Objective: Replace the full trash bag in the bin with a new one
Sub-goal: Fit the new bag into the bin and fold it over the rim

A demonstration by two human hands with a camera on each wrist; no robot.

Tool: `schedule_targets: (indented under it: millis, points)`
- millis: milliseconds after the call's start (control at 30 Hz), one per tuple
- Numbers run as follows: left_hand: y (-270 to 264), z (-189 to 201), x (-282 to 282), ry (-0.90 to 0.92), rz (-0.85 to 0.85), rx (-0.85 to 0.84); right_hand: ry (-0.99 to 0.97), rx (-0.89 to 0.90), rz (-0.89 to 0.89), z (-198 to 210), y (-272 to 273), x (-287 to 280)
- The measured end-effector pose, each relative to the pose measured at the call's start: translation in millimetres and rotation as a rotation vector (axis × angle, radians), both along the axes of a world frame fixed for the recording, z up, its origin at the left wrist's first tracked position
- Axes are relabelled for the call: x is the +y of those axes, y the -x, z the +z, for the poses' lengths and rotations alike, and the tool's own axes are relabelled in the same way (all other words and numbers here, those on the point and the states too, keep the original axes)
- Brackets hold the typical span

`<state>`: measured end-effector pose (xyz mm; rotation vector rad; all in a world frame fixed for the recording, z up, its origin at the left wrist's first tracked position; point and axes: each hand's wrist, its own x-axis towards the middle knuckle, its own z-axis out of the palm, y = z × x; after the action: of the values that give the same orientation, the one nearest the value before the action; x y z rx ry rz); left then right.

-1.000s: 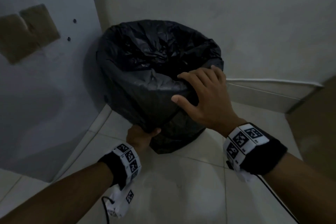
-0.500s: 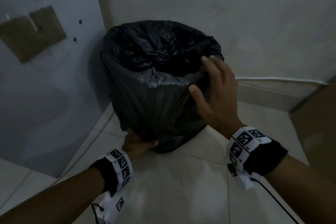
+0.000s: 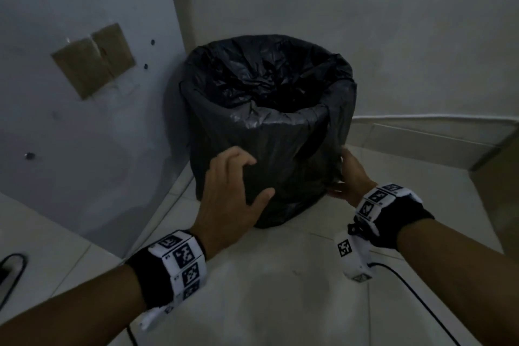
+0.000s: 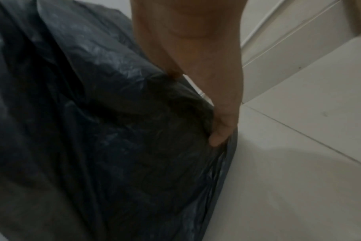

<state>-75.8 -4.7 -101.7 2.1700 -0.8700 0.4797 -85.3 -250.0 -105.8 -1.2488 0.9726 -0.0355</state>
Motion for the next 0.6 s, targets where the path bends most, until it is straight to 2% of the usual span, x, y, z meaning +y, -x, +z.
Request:
schedule_targets:
  millis: [133, 233, 333, 467, 600]
  points:
    - [-1.3, 19.4, -9.6, -0.054, -0.057, -0.255, -0.234, -0.134, -0.043, 4.0, -4.9, 8.3]
    - [-13.2, 30.6, -17.3, -0.241, -0.038, -0.367, -0.216, -0.113, -0.022, 1.5, -7.8, 5.6]
    - [-23.8, 38.1, -20.8, -0.39, 0.057, -0.334, -0.092, -0.14, -0.035, -2.3, -15.1, 3.8]
    - [-32.3, 40.2, -18.3, -0.371, 0.144, -0.26, 0.055, -0.216, -0.074, -5.9, -24.7, 3.2]
    - [-44.0, 39.9, -8.5, -0.393, 0.188, -0.251, 0.137, -0.088, -0.023, -27.6, -25.2, 10.3]
